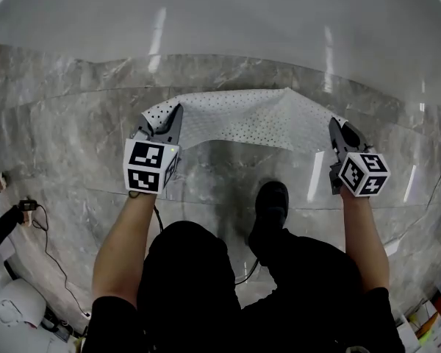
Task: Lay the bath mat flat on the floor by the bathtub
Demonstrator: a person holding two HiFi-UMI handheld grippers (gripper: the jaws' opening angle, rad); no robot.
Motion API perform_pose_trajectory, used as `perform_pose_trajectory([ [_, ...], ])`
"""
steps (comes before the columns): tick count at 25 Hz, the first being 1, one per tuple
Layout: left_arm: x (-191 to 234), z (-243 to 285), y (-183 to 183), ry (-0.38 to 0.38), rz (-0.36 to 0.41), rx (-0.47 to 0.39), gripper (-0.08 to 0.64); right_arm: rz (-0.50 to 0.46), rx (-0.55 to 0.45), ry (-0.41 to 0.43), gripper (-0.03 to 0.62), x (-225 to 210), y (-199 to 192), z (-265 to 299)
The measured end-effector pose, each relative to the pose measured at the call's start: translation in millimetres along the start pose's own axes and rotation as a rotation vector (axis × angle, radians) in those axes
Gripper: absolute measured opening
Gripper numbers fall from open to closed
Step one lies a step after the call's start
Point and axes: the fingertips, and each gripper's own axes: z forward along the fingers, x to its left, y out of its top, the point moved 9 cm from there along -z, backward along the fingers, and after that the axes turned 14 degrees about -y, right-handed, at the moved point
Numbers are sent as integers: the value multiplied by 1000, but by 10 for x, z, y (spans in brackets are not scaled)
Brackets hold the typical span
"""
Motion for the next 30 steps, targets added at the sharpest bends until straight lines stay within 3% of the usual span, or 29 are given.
perform_pose_trajectory([
  [4, 190, 218, -100, 34, -36, 5, 21, -68, 8, 7, 21, -93, -139, 125],
  [10, 421, 349, -284, 2, -75, 46, 21, -80, 73, -62, 35, -533, -278, 346],
  [16, 376, 250, -345, -98, -74, 84, 21, -393, 98, 85, 95, -615, 113, 102],
  [17, 381, 264, -379, -110, -73, 107, 21, -402, 107, 76, 127, -636, 138, 54],
  [20, 446, 326, -488, -120, -73, 198, 21, -308, 145, 27, 135, -811, 127, 55],
  [21, 482, 354, -530, -115, -67, 234, 21, -324, 169, 11, 135, -836, 126, 126],
  [23, 554, 398, -616, -97, -39, 289, 36, -470, 230, 34, 135, -711, 162, 381],
  [27, 697, 373, -771, -46, 42, 366, 172, -815, 327, 222, 175, 56, 336, 1083],
  [30, 782, 301, -799, 40, 66, 388, 230, -952, 324, 292, 183, 565, 368, 1562],
])
